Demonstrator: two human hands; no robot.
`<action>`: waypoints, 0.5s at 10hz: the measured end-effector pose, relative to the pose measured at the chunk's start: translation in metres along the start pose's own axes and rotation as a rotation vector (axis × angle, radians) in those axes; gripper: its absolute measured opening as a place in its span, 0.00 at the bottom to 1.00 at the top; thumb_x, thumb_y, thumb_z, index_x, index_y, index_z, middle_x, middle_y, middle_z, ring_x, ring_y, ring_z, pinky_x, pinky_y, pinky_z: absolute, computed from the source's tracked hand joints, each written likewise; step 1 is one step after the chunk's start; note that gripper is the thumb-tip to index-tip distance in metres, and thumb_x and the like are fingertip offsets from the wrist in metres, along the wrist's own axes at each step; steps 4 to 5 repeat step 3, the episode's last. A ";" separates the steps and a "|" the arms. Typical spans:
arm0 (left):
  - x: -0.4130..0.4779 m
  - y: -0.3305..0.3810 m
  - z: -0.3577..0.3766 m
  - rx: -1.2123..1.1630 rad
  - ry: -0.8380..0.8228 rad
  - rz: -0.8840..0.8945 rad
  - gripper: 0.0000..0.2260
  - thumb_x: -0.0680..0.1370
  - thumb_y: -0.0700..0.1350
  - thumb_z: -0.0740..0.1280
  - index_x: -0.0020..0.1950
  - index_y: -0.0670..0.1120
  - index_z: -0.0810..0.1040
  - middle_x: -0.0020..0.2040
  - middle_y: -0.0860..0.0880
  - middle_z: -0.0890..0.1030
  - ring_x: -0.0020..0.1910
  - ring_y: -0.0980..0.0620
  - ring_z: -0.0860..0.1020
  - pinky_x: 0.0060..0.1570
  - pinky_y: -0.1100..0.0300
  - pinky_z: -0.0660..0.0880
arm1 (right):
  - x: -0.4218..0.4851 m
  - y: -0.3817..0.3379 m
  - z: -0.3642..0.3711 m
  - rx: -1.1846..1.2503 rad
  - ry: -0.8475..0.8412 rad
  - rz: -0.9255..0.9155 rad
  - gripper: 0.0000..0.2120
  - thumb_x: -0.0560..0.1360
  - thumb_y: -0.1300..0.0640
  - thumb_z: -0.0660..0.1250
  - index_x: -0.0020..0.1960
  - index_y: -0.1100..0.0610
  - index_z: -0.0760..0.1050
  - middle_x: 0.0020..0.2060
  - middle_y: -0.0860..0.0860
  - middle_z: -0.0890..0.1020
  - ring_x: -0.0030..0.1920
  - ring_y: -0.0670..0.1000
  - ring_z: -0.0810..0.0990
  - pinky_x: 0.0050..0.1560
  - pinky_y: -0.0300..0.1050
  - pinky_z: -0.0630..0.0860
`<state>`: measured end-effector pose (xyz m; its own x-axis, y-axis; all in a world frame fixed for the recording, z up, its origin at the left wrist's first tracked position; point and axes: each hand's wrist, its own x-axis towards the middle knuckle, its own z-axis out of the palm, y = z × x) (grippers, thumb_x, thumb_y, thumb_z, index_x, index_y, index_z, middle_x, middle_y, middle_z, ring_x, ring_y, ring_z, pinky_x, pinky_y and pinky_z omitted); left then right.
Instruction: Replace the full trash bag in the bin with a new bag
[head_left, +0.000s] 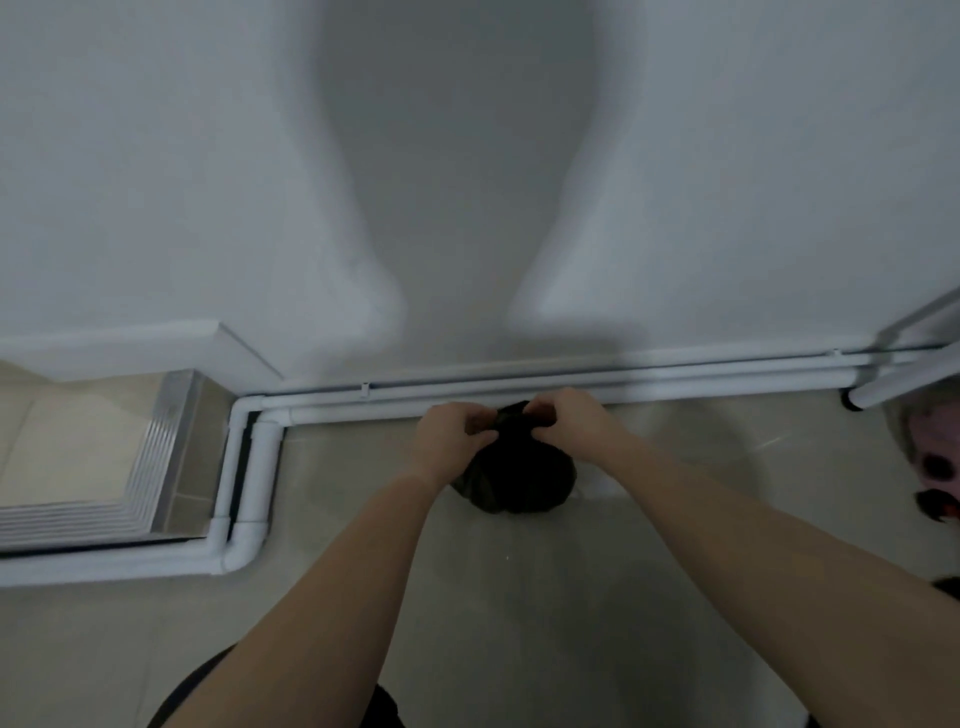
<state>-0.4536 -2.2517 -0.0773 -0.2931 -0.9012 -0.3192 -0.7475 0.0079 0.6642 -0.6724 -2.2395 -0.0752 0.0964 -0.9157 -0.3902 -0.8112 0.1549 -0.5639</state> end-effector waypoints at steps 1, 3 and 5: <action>-0.017 -0.003 -0.020 -0.037 0.033 0.001 0.14 0.76 0.44 0.78 0.62 0.49 0.87 0.56 0.50 0.88 0.52 0.51 0.87 0.57 0.56 0.82 | -0.006 -0.001 -0.016 -0.036 -0.073 -0.039 0.16 0.73 0.55 0.74 0.61 0.51 0.82 0.57 0.50 0.84 0.58 0.51 0.82 0.57 0.43 0.76; -0.069 -0.015 -0.091 -0.038 0.108 -0.113 0.07 0.78 0.46 0.76 0.56 0.53 0.87 0.50 0.55 0.88 0.44 0.61 0.84 0.47 0.64 0.80 | -0.049 -0.026 -0.107 -0.032 -0.180 -0.153 0.09 0.76 0.54 0.74 0.56 0.52 0.85 0.49 0.49 0.87 0.48 0.46 0.83 0.53 0.44 0.79; -0.069 -0.015 -0.091 -0.038 0.108 -0.113 0.07 0.78 0.46 0.76 0.56 0.53 0.87 0.50 0.55 0.88 0.44 0.61 0.84 0.47 0.64 0.80 | -0.049 -0.026 -0.107 -0.032 -0.180 -0.153 0.09 0.76 0.54 0.74 0.56 0.52 0.85 0.49 0.49 0.87 0.48 0.46 0.83 0.53 0.44 0.79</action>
